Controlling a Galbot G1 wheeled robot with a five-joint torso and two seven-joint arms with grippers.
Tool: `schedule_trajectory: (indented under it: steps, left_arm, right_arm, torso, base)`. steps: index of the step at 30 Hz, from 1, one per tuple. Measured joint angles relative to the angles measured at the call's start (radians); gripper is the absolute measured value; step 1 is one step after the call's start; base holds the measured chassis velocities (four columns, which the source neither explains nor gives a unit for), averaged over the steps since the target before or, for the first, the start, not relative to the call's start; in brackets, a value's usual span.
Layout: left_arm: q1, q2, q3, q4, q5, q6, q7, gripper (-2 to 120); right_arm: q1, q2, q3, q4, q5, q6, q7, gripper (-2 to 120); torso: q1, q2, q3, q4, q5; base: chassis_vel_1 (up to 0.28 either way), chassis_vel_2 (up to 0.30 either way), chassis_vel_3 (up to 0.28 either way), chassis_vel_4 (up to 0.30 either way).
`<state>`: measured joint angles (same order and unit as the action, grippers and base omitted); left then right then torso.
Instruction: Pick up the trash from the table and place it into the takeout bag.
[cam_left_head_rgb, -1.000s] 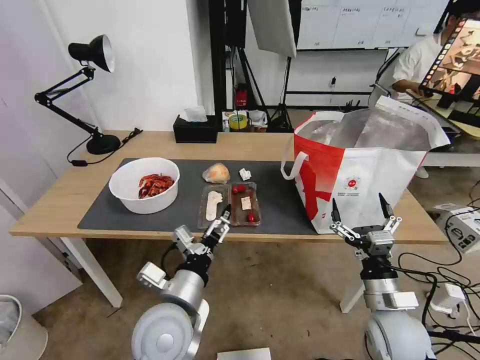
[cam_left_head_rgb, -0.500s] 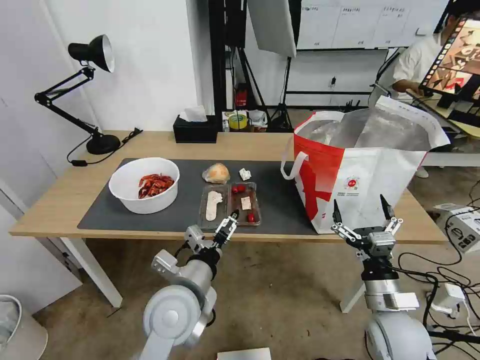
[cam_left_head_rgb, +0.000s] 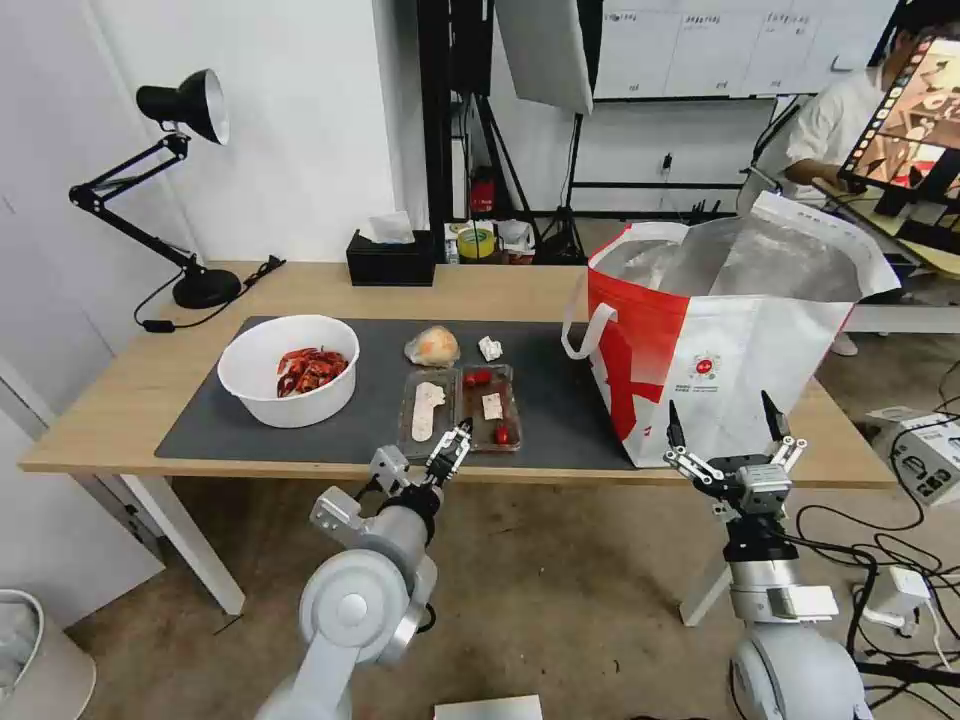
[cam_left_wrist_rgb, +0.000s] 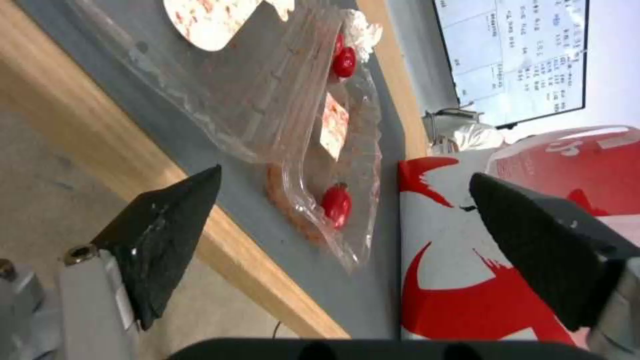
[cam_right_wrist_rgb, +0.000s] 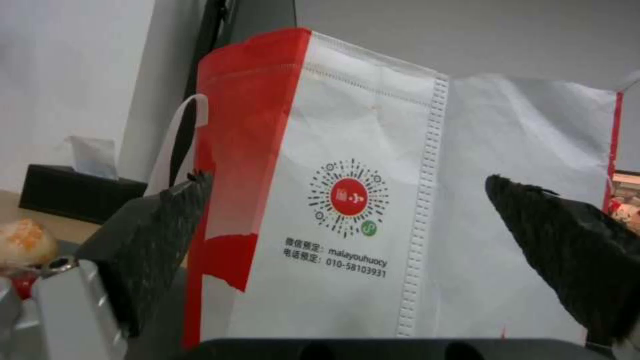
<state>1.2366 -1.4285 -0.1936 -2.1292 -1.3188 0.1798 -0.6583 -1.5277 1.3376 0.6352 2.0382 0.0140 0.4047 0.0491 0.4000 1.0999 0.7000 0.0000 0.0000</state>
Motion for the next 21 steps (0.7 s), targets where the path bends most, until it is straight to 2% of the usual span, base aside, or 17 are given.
schedule_trajectory:
  steps: [21]
  left_arm:
    - [-0.058, -0.016, -0.014, 0.068, 0.025, -0.006, -0.018, 100]
  right_arm:
    - [0.000, 0.006, 0.005, -0.010, 0.000, 0.006, 0.000, 100]
  torso:
    - [0.000, 0.000, 0.000, 0.0000, 0.0000]
  base:
    - [0.000, 0.000, 0.000, 0.000]
